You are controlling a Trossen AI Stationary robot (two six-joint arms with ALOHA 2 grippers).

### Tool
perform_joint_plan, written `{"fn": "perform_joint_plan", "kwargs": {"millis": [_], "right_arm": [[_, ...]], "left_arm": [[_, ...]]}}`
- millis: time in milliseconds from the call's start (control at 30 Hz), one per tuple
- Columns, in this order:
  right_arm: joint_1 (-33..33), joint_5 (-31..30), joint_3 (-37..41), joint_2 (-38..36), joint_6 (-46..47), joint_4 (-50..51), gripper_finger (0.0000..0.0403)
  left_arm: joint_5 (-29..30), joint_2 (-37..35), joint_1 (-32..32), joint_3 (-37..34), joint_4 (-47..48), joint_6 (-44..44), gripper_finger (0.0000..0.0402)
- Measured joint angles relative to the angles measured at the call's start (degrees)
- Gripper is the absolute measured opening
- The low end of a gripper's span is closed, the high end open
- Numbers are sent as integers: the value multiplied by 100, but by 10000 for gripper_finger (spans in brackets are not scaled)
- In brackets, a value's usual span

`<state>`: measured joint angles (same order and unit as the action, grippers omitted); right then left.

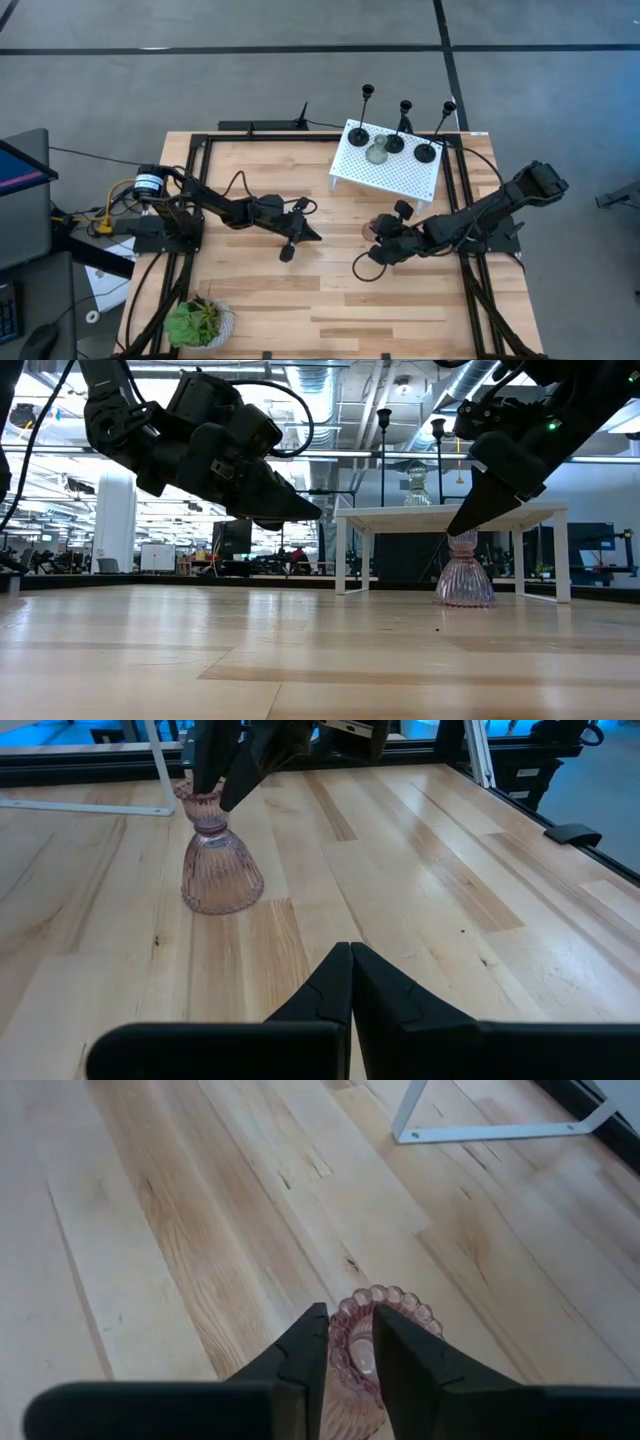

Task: Pick & Place candle stick holders
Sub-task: Put the pink candle holder on the shelf

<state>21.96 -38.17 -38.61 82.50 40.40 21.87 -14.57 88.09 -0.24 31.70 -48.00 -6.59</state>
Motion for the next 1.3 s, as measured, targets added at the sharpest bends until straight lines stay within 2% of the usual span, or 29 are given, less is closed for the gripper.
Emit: {"fn": "perform_joint_plan", "kwargs": {"millis": [200, 433, 667, 1100, 1300], "right_arm": [[0, -5, -7, -2, 20, 52, 63], [13, -103, -7, -2, 17, 56, 12], [15, -64, -107, 3, 33, 157, 10], [217, 429, -952, 69, -7, 1268, 0], [367, 386, -1262, 66, -7, 1479, 2]], "left_arm": [[0, 2, -1, 0, -1, 2, 4], [-2, 2, -1, 0, -1, 2, 4], [-2, 2, -1, 0, 1, 2, 4], [0, 2, -1, 0, 1, 2, 4], [-2, 4, -1, 0, 1, 2, 4]]}}
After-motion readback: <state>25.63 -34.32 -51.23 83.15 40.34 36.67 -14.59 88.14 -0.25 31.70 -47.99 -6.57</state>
